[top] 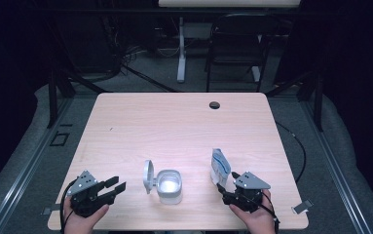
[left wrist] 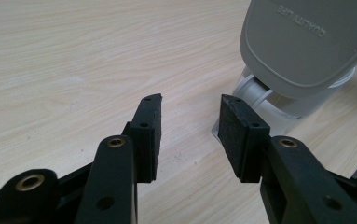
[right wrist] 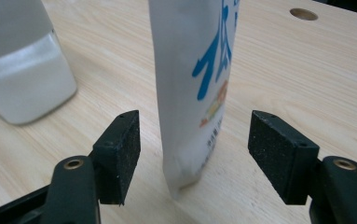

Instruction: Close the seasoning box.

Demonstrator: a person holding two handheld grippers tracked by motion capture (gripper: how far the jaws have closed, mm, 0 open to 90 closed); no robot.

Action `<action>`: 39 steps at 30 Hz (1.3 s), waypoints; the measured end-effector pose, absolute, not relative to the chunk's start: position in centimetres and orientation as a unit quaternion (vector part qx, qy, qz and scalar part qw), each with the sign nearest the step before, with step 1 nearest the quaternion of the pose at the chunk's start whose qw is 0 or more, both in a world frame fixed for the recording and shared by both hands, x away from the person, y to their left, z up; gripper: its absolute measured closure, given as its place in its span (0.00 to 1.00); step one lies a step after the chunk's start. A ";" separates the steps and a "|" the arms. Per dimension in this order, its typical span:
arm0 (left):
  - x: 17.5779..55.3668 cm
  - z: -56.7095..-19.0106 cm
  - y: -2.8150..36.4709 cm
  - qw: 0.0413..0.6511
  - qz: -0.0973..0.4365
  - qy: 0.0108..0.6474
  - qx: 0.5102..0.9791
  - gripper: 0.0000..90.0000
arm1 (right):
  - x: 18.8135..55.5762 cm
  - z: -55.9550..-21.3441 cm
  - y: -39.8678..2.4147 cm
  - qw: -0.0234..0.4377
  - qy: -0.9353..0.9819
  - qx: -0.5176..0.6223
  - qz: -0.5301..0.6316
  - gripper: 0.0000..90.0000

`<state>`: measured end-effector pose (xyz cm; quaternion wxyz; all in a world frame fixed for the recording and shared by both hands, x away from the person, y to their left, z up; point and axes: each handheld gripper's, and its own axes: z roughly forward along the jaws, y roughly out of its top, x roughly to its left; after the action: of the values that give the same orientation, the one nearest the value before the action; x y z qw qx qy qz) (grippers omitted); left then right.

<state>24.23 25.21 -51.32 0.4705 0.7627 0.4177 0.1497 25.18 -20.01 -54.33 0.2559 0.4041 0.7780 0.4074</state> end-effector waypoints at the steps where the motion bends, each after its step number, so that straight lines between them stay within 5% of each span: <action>1: 24.3 -51.1 25.2 0.466 0.150 0.417 0.766 0.67 | 25.0 -54.2 -20.1 0.254 0.779 0.404 0.405 0.38; 7: 24.6 -50.3 24.7 0.474 0.143 0.415 0.763 0.73 | 23.8 -53.9 -20.3 0.249 0.792 0.392 0.397 0.36; 19: 25.1 -48.6 21.7 0.471 0.141 0.370 0.788 1.00 | 22.5 -55.2 -20.9 0.236 0.783 0.391 0.422 0.35; 39: 25.5 -47.7 19.2 0.472 0.136 0.352 0.797 1.00 | 22.5 -56.2 -20.4 0.222 0.786 0.393 0.421 0.36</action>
<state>25.52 19.19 -47.75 0.4718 0.7967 0.3521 0.1363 22.46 -20.43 -56.17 0.2222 0.3932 0.7865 0.4213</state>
